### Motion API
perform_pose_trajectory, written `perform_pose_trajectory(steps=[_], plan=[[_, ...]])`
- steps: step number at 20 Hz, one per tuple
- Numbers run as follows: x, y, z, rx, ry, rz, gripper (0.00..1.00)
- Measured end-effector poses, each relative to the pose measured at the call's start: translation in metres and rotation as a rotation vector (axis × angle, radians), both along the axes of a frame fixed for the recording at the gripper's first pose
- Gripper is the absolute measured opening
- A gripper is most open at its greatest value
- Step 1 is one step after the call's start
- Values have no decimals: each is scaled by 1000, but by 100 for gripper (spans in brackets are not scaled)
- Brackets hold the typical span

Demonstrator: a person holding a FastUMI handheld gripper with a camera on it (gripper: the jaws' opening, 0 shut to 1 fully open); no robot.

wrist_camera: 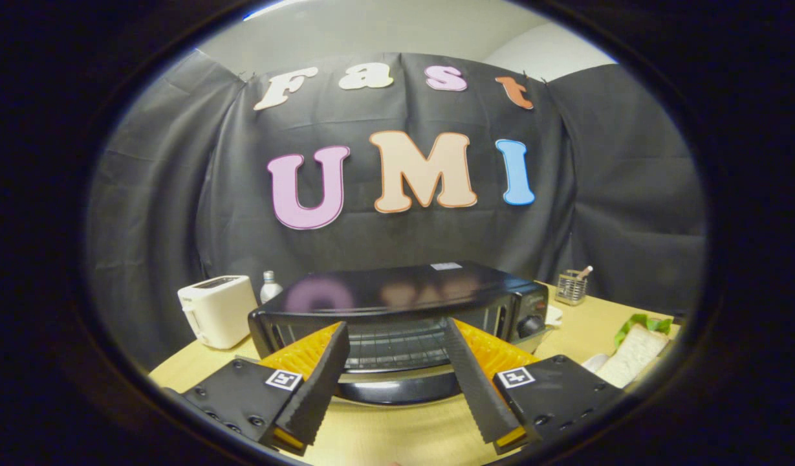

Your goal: Open the toaster oven, put the food inside, and close the toaster oven door.

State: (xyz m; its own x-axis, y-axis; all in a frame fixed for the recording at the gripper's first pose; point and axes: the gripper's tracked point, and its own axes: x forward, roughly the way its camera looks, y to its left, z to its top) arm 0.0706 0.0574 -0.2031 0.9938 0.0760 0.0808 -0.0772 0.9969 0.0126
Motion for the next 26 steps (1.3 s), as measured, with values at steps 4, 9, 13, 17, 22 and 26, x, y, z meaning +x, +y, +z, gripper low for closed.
perform_pose_trajectory(steps=[4,9,13,17,22,26], plan=[[-18,-8,-20,-11,79,-24,94],[-24,-21,-58,-58,239,-54,93],[-22,-29,-85,-70,331,-68,93],[-22,-35,-112,-106,418,-79,93],[-20,-38,-137,-86,485,-91,94],[-20,-34,-150,-57,515,-74,93]])
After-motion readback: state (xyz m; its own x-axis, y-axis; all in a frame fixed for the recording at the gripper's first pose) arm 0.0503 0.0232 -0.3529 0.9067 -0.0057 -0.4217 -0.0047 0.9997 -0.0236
